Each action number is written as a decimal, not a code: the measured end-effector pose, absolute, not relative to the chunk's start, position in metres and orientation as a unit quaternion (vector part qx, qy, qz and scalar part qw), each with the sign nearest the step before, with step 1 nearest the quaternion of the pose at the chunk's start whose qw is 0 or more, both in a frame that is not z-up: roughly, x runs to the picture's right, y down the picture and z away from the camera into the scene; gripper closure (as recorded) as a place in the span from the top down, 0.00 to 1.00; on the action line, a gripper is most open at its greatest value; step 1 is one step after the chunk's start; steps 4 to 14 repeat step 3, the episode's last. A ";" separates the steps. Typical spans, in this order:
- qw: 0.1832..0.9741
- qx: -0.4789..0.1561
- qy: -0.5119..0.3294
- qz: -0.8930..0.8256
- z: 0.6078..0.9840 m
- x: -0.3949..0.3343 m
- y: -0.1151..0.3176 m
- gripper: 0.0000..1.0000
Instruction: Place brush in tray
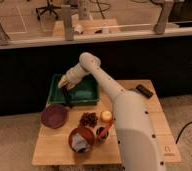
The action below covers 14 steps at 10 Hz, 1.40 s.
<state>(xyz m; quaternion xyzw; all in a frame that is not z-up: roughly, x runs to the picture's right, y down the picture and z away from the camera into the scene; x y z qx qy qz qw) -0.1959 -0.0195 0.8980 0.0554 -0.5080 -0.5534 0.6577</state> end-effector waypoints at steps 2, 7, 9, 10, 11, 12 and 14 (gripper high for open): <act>0.653 0.064 -0.513 -0.553 0.897 -0.197 -0.020 0.80; 0.651 0.067 -0.515 -0.554 0.896 -0.198 -0.020 0.80; 0.651 0.067 -0.515 -0.554 0.896 -0.198 -0.020 0.80; 0.651 0.067 -0.515 -0.554 0.896 -0.198 -0.020 0.80; 0.651 0.067 -0.515 -0.554 0.896 -0.198 -0.020 0.80; 0.651 0.067 -0.515 -0.554 0.896 -0.198 -0.020 0.80; 0.651 0.067 -0.515 -0.554 0.896 -0.198 -0.020 0.80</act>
